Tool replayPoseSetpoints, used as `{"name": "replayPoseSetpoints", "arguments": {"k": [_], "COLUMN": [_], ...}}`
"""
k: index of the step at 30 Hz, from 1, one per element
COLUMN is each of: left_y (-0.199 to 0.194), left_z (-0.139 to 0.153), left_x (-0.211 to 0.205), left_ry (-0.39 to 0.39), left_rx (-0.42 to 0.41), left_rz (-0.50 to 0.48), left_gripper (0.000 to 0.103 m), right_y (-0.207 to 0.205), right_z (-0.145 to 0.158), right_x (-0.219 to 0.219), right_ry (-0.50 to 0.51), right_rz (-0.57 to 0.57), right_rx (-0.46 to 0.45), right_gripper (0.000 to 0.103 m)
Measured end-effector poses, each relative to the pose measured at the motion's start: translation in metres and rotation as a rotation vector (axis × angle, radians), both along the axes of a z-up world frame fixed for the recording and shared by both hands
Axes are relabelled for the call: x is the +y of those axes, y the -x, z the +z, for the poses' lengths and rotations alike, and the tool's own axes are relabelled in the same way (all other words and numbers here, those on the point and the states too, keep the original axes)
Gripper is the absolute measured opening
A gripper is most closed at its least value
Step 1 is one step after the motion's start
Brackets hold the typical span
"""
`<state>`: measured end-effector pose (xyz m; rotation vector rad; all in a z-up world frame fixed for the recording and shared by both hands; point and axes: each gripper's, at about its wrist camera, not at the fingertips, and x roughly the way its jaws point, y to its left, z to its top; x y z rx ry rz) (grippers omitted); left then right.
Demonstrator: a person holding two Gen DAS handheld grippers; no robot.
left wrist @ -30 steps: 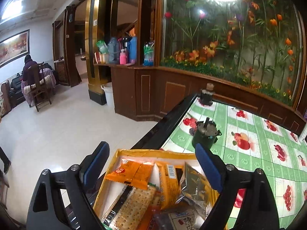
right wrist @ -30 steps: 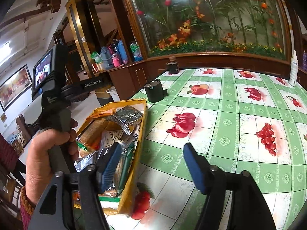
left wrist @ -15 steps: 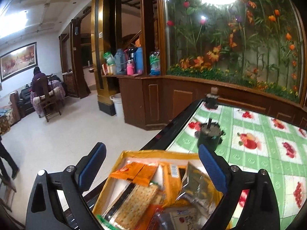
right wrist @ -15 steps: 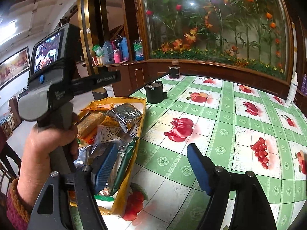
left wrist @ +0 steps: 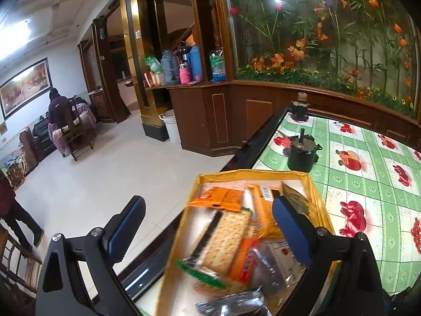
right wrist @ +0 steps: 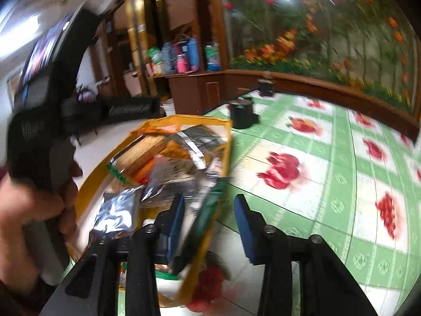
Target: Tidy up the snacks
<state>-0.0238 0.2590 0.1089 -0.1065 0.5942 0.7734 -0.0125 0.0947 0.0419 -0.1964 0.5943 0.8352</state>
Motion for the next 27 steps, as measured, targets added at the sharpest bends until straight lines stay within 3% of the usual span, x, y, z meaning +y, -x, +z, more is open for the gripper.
{"name": "replayPoseSetpoints", "arguments": {"k": [2,6,10,15,19,27], "left_y": [0.007,0.019,0.029,0.04,0.05,0.065], "left_z": [0.003,0.004,0.004,0.003,0.001,-0.015], "left_x": [0.001,0.005,0.006,0.0,-0.007,-0.026], "left_ry": [-0.01,-0.016,-0.013,0.03,0.118,0.22], "left_rx": [0.0,0.003,0.011,-0.007,-0.042,-0.072], "left_rz": [0.007,0.023,0.023,-0.025,-0.093,-0.175], "left_gripper": [0.097,0.097,0.097,0.097,0.097,0.097], "right_y": [0.015,0.027,0.031,0.015,-0.006,-0.025], "right_z": [-0.001,-0.001,0.001,0.012,0.016,0.016], "right_x": [0.009,0.015,0.009,-0.016,-0.036,-0.072], "right_ry": [0.025,-0.024,-0.049,-0.124,-0.177,-0.243], "right_rz": [0.044,0.185,0.222,0.12,0.002,-0.127], "right_rx": [-0.054,0.018,0.039,0.06,0.094,0.194], "right_gripper": [0.042,0.042,0.042,0.043,0.06,0.065]}}
